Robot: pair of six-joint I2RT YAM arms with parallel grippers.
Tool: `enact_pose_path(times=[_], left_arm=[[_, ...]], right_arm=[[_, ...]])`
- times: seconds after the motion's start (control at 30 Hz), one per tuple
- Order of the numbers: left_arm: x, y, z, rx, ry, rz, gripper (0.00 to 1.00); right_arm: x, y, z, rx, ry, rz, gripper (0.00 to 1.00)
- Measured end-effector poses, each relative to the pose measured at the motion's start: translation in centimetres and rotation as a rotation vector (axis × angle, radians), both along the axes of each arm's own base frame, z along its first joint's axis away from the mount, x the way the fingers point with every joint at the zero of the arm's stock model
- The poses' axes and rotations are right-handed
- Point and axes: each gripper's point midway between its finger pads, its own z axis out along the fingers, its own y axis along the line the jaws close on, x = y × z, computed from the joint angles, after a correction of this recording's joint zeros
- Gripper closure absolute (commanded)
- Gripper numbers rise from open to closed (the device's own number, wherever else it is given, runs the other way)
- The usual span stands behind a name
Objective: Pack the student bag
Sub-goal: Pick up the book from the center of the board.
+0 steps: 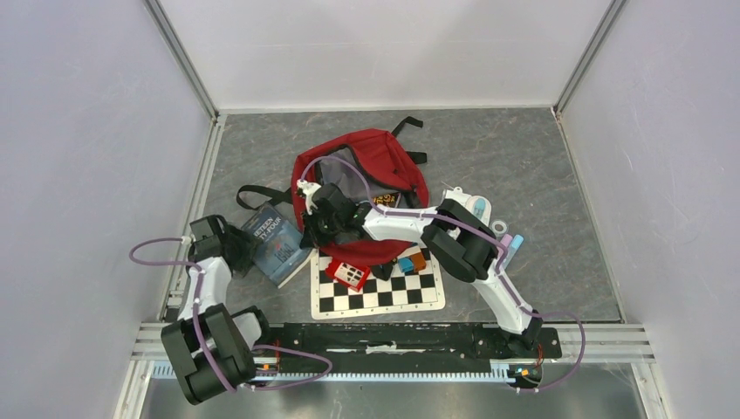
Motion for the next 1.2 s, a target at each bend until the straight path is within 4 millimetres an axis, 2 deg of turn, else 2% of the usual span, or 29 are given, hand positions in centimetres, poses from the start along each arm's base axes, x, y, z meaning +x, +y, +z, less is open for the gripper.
enact_pose_path(times=[0.13,0.2,0.23,0.3,0.37,0.5,0.6,0.77,0.83,0.9,0.97,1.07,1.2], left_arm=[[-0.8,-0.3,0.6,0.001,0.017,-0.001,0.09],[-0.9,-0.4,1.9,0.004,0.014,-0.01,0.01],[-0.7,-0.5,2.9,0.012,-0.001,-0.018,0.0],[0.1,-0.3,5.5,0.04,-0.055,-0.041,0.0],[1.1,0.0,9.0,0.091,-0.136,-0.072,0.0],[2.2,0.6,16.0,0.214,-0.288,-0.128,0.0],[2.5,0.3,19.0,0.254,-0.352,-0.179,0.0],[3.0,-1.7,21.0,0.2,-0.405,-0.292,0.0],[2.9,-2.8,21.5,0.172,-0.417,-0.336,0.0],[2.9,-3.9,22.4,0.149,-0.447,-0.385,0.0],[3.0,-5.1,23.4,0.126,-0.489,-0.435,0.0],[3.4,-7.1,24.4,0.053,-0.567,-0.51,0.0],[3.7,-9.8,22.9,-0.08,-0.588,-0.586,0.0]], right_arm=[[-0.4,0.8,0.7,0.056,0.013,-0.01,1.0],[-0.9,1.0,1.2,0.085,0.021,-0.017,1.0],[-1.4,1.1,1.6,0.101,0.027,-0.02,1.0],[-2.2,1.2,2.8,0.128,0.033,-0.02,1.0],[-3.0,1.1,4.4,0.151,0.033,-0.027,1.0],[-3.9,0.5,8.8,0.208,-0.005,-0.063,1.0],[-3.3,-0.5,12.7,0.263,-0.054,-0.114,1.0],[-1.3,-3.0,19.4,0.373,-0.154,-0.225,1.0],[-0.4,-4.9,21.6,0.411,-0.197,-0.285,1.0],[0.5,-7.1,22.9,0.44,-0.228,-0.34,1.0],[1.4,-9.3,23.5,0.457,-0.245,-0.392,1.0],[2.5,-12.3,23.1,0.465,-0.253,-0.458,1.0],[3.2,-15.0,22.0,0.446,-0.256,-0.522,1.0]])
